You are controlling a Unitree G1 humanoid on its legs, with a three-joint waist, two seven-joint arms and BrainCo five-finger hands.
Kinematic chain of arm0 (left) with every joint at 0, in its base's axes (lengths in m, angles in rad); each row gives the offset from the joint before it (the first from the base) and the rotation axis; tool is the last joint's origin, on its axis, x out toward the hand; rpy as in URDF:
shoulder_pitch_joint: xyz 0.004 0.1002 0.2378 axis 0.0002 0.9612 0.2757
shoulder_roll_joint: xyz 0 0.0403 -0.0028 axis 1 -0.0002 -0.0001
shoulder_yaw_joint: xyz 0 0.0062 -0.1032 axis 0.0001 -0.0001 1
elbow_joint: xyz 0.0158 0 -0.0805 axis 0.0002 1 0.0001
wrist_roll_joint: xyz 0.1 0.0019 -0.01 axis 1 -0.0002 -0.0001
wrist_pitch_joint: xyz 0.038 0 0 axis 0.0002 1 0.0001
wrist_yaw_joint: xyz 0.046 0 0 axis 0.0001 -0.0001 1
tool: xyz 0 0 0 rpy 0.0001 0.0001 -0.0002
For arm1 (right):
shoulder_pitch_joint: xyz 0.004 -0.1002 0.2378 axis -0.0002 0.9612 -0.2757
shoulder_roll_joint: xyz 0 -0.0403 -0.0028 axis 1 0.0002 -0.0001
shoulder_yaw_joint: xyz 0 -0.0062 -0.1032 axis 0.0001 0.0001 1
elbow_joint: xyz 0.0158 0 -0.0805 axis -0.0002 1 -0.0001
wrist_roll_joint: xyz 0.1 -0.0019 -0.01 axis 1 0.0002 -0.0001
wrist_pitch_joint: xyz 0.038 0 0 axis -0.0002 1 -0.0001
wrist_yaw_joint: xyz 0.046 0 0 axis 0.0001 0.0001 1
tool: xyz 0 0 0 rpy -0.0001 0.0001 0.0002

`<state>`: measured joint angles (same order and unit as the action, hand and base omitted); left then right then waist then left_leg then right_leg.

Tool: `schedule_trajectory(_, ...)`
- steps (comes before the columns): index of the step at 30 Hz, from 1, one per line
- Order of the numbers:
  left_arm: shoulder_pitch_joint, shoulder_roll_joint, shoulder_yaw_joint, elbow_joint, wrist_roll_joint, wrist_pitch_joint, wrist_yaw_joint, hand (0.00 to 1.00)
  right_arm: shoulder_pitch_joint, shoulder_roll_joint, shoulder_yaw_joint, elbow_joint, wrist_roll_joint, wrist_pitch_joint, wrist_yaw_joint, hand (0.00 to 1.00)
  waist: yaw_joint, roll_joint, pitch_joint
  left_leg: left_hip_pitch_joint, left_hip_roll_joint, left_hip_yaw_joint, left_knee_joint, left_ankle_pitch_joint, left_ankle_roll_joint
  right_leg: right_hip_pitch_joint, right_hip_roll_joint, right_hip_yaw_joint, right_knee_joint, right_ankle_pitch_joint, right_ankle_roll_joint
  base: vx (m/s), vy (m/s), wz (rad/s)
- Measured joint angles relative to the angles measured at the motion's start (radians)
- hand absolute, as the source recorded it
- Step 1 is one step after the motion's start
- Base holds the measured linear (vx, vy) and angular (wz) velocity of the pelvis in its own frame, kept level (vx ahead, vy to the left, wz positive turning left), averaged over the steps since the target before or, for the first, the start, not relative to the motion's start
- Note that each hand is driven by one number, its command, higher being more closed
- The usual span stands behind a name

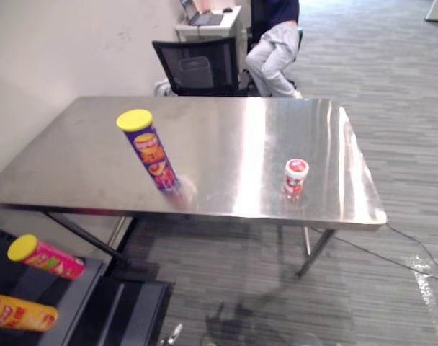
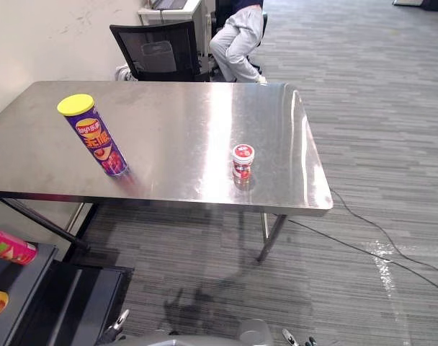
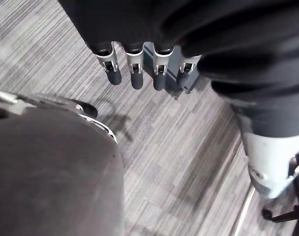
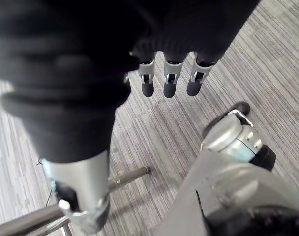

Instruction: Put the gum and the chips on the shelf.

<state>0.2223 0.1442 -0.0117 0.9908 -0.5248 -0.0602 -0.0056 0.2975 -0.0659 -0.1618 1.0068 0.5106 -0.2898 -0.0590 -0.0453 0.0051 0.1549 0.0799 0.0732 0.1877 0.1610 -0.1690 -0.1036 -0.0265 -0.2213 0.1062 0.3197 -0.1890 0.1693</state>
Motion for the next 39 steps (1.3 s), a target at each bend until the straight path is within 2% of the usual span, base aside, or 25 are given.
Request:
schedule_trajectory(2, 0.005, 0.003, -0.006, 0.015, 0.001, 0.006, -0.002, 0.00, -0.015, 0.012, -0.004, 0.001, -0.001, -0.013, -0.002, 0.00, -0.001, 0.008, 0.002, 0.051, 0.003, 0.044, -0.023, -0.006, 0.009, -0.005, 0.000, -0.011, 0.037, 0.016, 0.013, 0.15, 0.081, -0.54)
schedule_trajectory(4, 0.008, 0.002, -0.022, 0.035, 0.007, 0.008, -0.004, 0.00, -0.027, 0.010, -0.022, -0.001, -0.014, -0.023, -0.003, 0.00, -0.003, 0.015, 0.007, 0.112, 0.015, 0.094, -0.054, -0.006, 0.009, -0.026, 0.000, -0.096, 0.092, 0.048, 0.012, 0.11, 0.065, -0.68)
schedule_trajectory(7, 0.009, -0.006, -0.019, 0.042, 0.022, 0.003, -0.009, 0.00, -0.051, 0.005, -0.025, 0.000, -0.035, -0.030, -0.011, 0.00, -0.001, 0.023, 0.011, 0.135, 0.037, 0.173, -0.058, -0.006, 0.009, -0.056, -0.021, -0.277, 0.111, 0.091, -0.018, 0.02, 0.039, -0.77)
schedule_trajectory(9, 0.009, -0.012, -0.018, 0.042, 0.029, -0.011, -0.011, 0.00, -0.065, 0.005, -0.024, 0.002, -0.039, -0.036, -0.022, 0.00, 0.008, 0.029, 0.016, 0.135, 0.043, 0.231, -0.059, -0.006, 0.009, -0.073, -0.029, -0.387, 0.085, 0.116, -0.051, -0.02, 0.005, -0.81)
schedule_trajectory(12, 0.007, -0.006, -0.011, 0.041, 0.031, -0.028, -0.012, 0.00, -0.061, 0.015, -0.025, 0.029, -0.038, -0.043, -0.027, 0.00, 0.014, 0.013, 0.031, 0.135, 0.041, 0.244, -0.059, -0.006, 0.009, -0.059, -0.026, -0.419, 0.033, 0.119, -0.053, -0.03, -0.001, -0.31)
schedule_trajectory(17, 0.007, -0.010, -0.008, 0.037, 0.039, -0.043, 0.001, 0.00, -0.072, 0.018, -0.025, 0.032, -0.039, -0.052, -0.062, 0.00, 0.023, 0.007, 0.035, 0.135, 0.043, 0.241, -0.077, -0.006, 0.009, 0.002, -0.012, -0.466, -0.092, 0.137, -0.047, -0.04, 0.003, 0.08)
schedule_trajectory(23, 0.009, -0.011, -0.005, 0.025, 0.070, -0.046, 0.027, 0.00, -0.079, 0.018, -0.020, 0.031, -0.038, -0.052, -0.093, 0.00, 0.034, 0.001, 0.037, 0.135, 0.045, 0.236, -0.119, -0.001, 0.016, 0.056, 0.020, -0.509, -0.232, 0.188, -0.058, -0.12, -0.014, 0.06)
schedule_trajectory(27, 0.009, -0.012, -0.004, 0.014, 0.081, -0.047, 0.037, 0.00, -0.076, 0.019, -0.020, 0.030, -0.038, -0.052, -0.113, 0.00, 0.049, -0.009, 0.040, 0.133, 0.039, 0.232, -0.133, 0.009, 0.020, 0.072, 0.024, -0.519, -0.286, 0.209, -0.063, -0.12, -0.018, 0.04)
schedule_trajectory(31, 0.011, -0.007, 0.002, 0.003, 0.116, -0.047, 0.041, 0.00, -0.074, 0.018, -0.039, 0.027, -0.030, -0.067, -0.154, 0.00, 0.049, -0.019, 0.035, 0.131, 0.027, 0.214, -0.163, 0.025, 0.018, 0.083, 0.024, -0.534, -0.319, 0.226, -0.064, -0.03, 0.000, 0.10)
schedule_trajectory(35, 0.021, -0.003, 0.034, -0.005, 0.153, -0.046, 0.045, 0.00, -0.063, 0.010, -0.188, -0.052, -0.030, -0.077, -0.202, 0.00, 0.053, -0.029, 0.011, 0.132, 0.019, 0.214, -0.176, 0.031, 0.026, 0.090, 0.026, -0.534, -0.340, 0.249, -0.059, 0.06, 0.025, 0.01)
schedule_trajectory(39, 0.029, 0.004, 0.060, -0.021, 0.191, -0.045, 0.044, 0.00, -0.077, -0.060, -0.341, -0.195, -0.035, -0.088, -0.240, 0.00, 0.052, -0.039, -0.005, 0.133, 0.014, 0.214, -0.177, 0.030, 0.025, 0.088, 0.028, -0.530, -0.341, 0.255, -0.054, 0.09, 0.029, -0.03)
